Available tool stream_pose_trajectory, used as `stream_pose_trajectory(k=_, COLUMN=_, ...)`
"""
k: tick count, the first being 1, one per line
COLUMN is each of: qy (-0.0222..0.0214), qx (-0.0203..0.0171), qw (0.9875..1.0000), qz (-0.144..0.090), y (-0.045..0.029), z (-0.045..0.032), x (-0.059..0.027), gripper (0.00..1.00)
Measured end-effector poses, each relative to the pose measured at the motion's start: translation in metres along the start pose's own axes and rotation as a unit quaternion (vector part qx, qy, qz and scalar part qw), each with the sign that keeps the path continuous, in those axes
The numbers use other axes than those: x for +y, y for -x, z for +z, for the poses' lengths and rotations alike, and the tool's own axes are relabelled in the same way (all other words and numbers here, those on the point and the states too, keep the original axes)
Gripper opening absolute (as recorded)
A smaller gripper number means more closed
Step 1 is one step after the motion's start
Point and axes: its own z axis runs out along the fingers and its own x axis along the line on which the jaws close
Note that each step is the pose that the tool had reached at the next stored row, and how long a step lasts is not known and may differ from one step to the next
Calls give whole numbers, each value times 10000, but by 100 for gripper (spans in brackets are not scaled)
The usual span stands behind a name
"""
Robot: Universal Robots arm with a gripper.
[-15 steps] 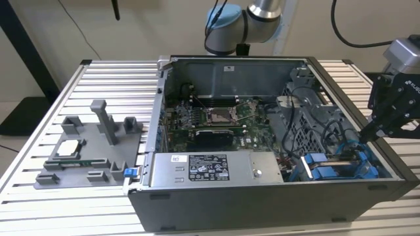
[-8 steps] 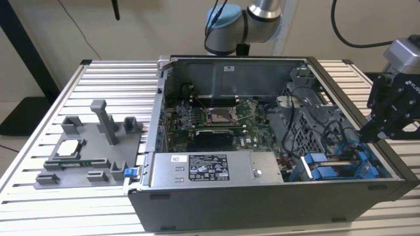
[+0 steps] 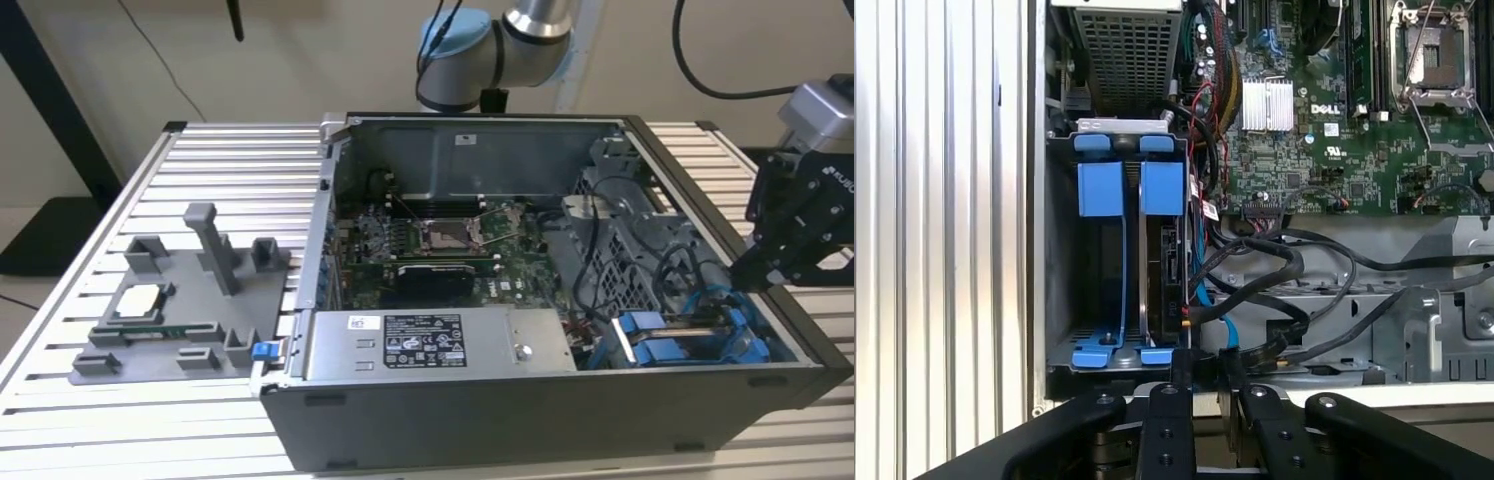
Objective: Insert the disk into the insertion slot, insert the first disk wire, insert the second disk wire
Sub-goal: 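Insert the second disk wire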
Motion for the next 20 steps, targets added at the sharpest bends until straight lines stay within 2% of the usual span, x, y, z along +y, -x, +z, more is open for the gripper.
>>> stream_pose_trajectory(k=4, qy=0, qx=0, qw=10000, qz=0, y=0, z=3, x=0, gripper=100)
stream_pose_trajectory(k=5, qy=0, qx=0, qw=10000, qz=0, y=0, z=3, x=0, gripper=0)
stream_pose_trajectory(k=13, qy=0, qx=0, qw=10000, qz=0, y=-2, z=0, x=0, gripper=0)
stream_pose_trajectory(k=20, qy=0, qx=0, qw=10000, qz=0, y=0, z=-89, x=11, gripper=0)
